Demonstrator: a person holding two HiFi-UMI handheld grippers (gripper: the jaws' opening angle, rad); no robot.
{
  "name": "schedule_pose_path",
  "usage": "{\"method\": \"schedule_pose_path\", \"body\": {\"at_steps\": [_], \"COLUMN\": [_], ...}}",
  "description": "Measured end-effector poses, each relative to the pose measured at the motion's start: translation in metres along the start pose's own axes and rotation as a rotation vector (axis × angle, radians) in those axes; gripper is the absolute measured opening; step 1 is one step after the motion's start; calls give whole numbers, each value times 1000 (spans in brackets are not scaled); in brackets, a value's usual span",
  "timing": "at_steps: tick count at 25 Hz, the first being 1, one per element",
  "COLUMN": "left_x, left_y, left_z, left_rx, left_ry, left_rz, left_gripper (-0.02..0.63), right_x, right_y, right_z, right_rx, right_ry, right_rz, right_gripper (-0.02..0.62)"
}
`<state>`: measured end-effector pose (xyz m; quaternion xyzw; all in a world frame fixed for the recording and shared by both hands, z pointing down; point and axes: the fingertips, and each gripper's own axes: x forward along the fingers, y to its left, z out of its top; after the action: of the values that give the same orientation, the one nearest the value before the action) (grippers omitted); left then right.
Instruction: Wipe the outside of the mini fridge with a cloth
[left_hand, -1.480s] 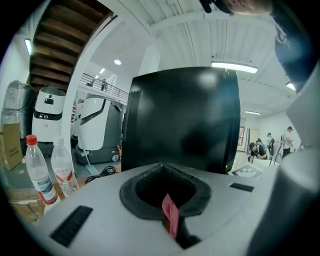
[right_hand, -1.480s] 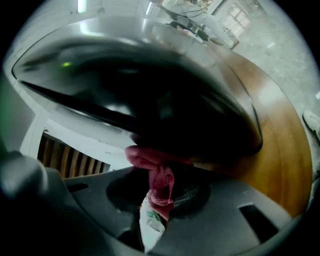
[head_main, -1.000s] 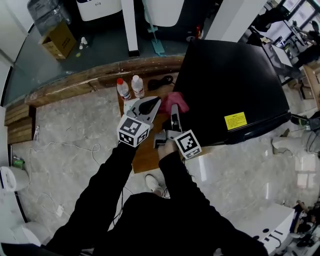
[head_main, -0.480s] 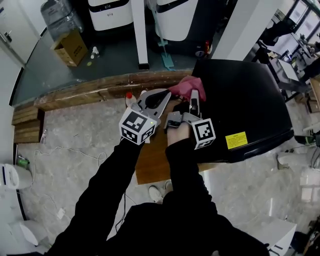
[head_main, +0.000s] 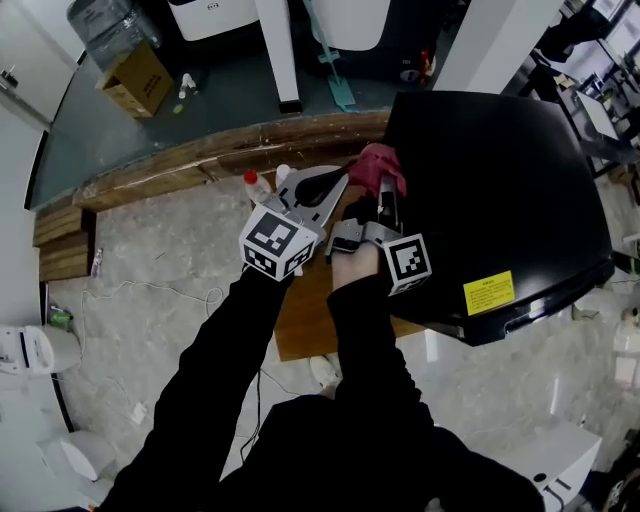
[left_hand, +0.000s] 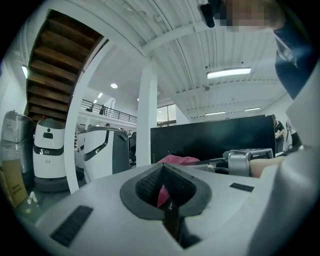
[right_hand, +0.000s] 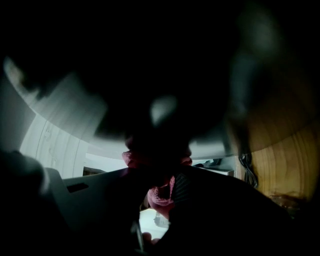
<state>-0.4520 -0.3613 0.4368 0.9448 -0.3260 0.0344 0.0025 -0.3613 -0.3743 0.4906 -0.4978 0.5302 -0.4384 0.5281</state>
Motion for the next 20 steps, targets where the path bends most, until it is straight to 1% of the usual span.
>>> {"method": "schedule_pose_path", "body": {"at_steps": [4, 10, 15, 20], "left_x": [9, 9, 7, 14], "left_y": [4, 14, 18, 15], "left_z": [-39, -103, -153, -190], "left_rx": [14, -29, -65, -61], "left_ry": [60, 157, 240, 319], "left_rz": [-14, -9, 2, -6], "left_gripper": [6, 6, 6, 6], "right_x": [-3, -8, -10, -13], "right_y": [-45, -118, -172, -213], "right_z": [-1, -6, -8, -10], "right_rx": [-2, -21, 2, 14], "right_ry": [2, 5, 0, -6], "right_rz": [-89, -203, -249, -319], "right_gripper": [98, 98, 98, 98]}}
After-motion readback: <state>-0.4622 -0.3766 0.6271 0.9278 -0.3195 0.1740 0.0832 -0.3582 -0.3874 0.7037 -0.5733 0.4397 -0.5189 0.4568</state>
